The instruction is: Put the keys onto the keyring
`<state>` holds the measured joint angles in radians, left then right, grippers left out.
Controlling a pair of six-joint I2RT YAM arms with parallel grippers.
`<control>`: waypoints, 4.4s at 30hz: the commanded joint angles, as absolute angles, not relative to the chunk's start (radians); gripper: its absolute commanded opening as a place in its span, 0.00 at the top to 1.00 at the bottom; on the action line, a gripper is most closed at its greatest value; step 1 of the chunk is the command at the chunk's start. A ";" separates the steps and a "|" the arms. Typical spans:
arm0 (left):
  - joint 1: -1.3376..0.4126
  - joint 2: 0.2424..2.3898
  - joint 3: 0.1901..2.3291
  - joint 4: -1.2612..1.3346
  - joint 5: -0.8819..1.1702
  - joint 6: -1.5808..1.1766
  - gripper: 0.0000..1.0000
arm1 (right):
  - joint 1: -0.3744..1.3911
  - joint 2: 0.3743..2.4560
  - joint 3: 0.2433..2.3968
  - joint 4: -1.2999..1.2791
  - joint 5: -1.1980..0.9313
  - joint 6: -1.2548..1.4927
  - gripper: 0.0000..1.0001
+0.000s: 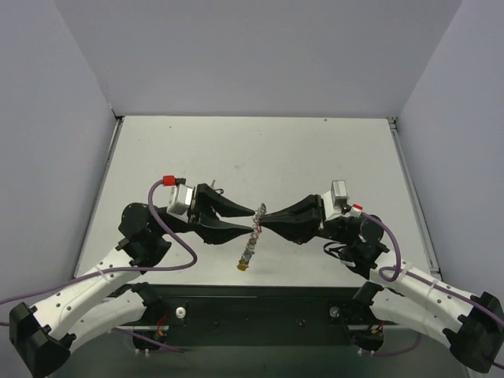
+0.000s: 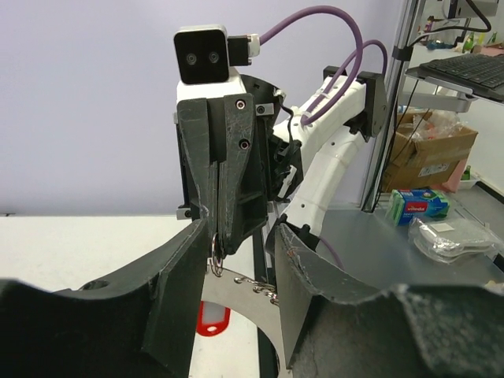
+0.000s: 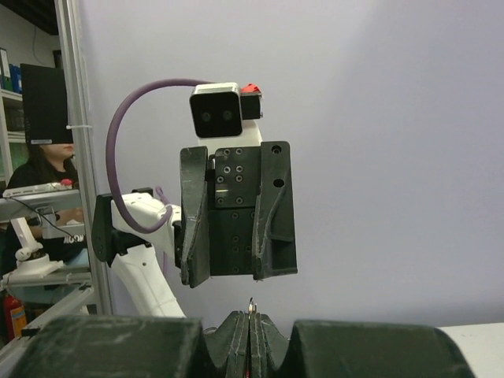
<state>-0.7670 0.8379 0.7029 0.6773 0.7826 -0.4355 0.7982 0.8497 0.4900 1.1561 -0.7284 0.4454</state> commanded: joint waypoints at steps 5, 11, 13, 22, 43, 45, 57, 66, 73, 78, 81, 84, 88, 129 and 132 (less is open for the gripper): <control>-0.762 0.857 0.750 0.713 0.775 -0.408 0.54 | 0.792 0.836 0.534 1.503 -0.729 0.445 1.00; -0.755 0.865 0.750 0.713 0.764 -0.405 0.56 | 0.790 0.827 0.535 1.508 -0.732 0.456 1.00; -0.753 0.868 0.752 0.713 0.764 -0.403 0.57 | 0.790 0.822 0.535 1.508 -0.732 0.456 1.00; -0.750 0.885 0.750 0.709 0.764 -0.403 0.57 | 0.790 0.805 0.538 1.500 -0.735 0.454 1.00; -0.746 0.940 0.745 0.779 0.810 -0.456 0.66 | 0.790 0.805 0.538 1.500 -0.732 0.451 1.00; -0.744 0.942 0.746 0.778 0.807 -0.454 0.73 | 0.792 0.805 0.540 1.502 -0.729 0.451 1.00; -0.744 0.900 0.784 0.629 0.739 -0.393 1.00 | 0.787 0.747 0.511 1.405 -0.657 0.407 0.69; -0.746 0.851 0.815 0.416 0.601 -0.284 1.00 | 0.778 0.612 0.528 1.035 -0.577 0.264 0.14; -0.747 0.841 0.876 0.184 0.456 -0.183 1.00 | 0.778 0.601 0.600 0.749 -0.552 0.181 0.13; -0.749 0.822 0.900 0.029 0.345 -0.137 1.00 | 0.778 0.663 0.731 0.450 -0.486 0.196 0.06; -0.747 0.804 0.905 -0.057 0.243 -0.118 1.00 | 0.778 0.715 0.785 0.306 -0.466 0.202 0.00; -0.747 0.789 0.902 -0.123 0.132 -0.114 1.00 | 0.773 0.752 0.810 0.253 -0.454 0.233 0.00; -0.742 0.764 0.897 -0.198 0.008 -0.112 1.00 | 0.752 0.791 0.844 0.183 -0.437 0.248 0.00; -0.118 0.723 0.999 -0.439 0.255 -0.121 1.00 | 0.690 1.822 1.466 -0.143 -0.336 0.357 0.20; -0.048 0.733 0.997 -0.431 0.271 -0.129 1.00 | 0.716 1.931 1.549 -0.143 -0.302 0.347 0.22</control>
